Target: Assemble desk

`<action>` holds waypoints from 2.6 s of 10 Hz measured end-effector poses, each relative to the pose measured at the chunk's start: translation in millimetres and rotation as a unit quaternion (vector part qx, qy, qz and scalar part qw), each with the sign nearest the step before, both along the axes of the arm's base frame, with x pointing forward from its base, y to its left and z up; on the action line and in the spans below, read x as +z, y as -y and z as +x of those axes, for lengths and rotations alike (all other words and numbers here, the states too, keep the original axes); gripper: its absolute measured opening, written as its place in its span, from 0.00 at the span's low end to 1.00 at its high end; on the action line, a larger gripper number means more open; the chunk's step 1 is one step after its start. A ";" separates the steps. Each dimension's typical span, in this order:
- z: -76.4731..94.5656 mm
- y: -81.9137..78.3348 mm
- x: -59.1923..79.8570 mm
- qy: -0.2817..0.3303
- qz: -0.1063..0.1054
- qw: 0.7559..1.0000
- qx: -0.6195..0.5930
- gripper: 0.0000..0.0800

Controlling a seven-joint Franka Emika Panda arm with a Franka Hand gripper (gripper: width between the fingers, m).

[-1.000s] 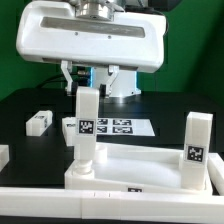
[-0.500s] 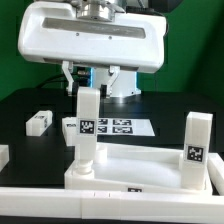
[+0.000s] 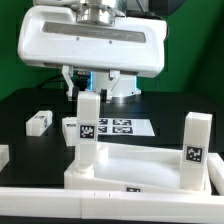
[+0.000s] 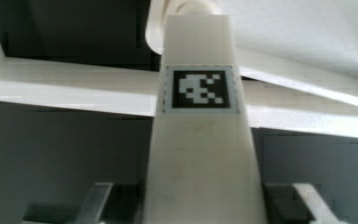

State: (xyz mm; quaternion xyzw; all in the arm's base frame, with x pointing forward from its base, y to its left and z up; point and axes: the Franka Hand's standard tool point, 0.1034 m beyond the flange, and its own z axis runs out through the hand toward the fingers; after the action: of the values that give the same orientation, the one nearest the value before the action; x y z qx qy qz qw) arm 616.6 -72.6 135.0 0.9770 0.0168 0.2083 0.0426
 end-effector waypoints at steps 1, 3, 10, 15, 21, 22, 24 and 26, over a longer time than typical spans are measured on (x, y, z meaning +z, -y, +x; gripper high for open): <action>0.2 0.5 -0.5 0.002 -0.001 1.000 0.000 0.37; -0.9 1.2 -2.0 0.004 -0.002 1.000 -0.001 0.37; -7.8 4.0 -6.1 0.051 -0.022 0.998 -0.001 0.37; -7.9 4.1 -6.4 0.051 -0.022 0.998 -0.002 0.80; -7.3 3.0 12.9 0.041 -0.011 0.999 -0.003 0.81; -8.1 0.8 10.3 0.027 -0.006 1.000 -0.002 0.81; -10.5 0.4 0.6 0.014 -0.005 1.000 -0.002 0.81; -7.6 -5.7 -5.7 -0.075 0.023 0.997 -0.004 0.81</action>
Offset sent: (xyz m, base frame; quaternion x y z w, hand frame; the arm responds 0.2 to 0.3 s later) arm -0.0096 0.0018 -0.0107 -0.0015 0.0214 0.0032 0.9998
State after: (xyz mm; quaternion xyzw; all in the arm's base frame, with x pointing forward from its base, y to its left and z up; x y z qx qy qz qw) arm 608.9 -67.0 129.3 0.9907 0.0117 0.1343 0.0196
